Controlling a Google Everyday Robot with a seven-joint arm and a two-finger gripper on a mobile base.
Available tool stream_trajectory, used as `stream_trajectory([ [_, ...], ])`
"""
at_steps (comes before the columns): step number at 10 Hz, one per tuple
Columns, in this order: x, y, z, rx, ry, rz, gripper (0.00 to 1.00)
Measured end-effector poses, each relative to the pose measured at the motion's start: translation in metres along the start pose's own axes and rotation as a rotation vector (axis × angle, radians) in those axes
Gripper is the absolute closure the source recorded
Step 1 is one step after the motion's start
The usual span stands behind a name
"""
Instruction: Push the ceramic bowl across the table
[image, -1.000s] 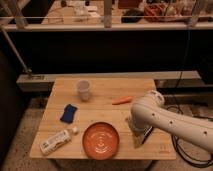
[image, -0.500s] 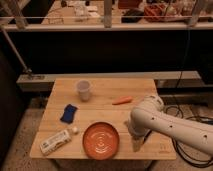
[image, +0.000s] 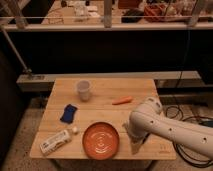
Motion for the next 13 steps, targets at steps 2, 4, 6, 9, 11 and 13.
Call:
stream_trajectory([
  [2, -0.004, 0.001, 0.003, 0.0, -0.004, -0.003, 0.2],
  [4, -0.007, 0.003, 0.005, 0.002, -0.005, -0.005, 0.2],
  [6, -0.01, 0.005, 0.007, 0.002, -0.007, -0.008, 0.2],
  [9, -0.014, 0.006, 0.01, 0.004, -0.009, -0.011, 0.24],
  [11, -0.017, 0.007, 0.012, 0.004, -0.012, -0.012, 0.32],
  [13, -0.02, 0.008, 0.014, 0.004, -0.016, -0.014, 0.33],
])
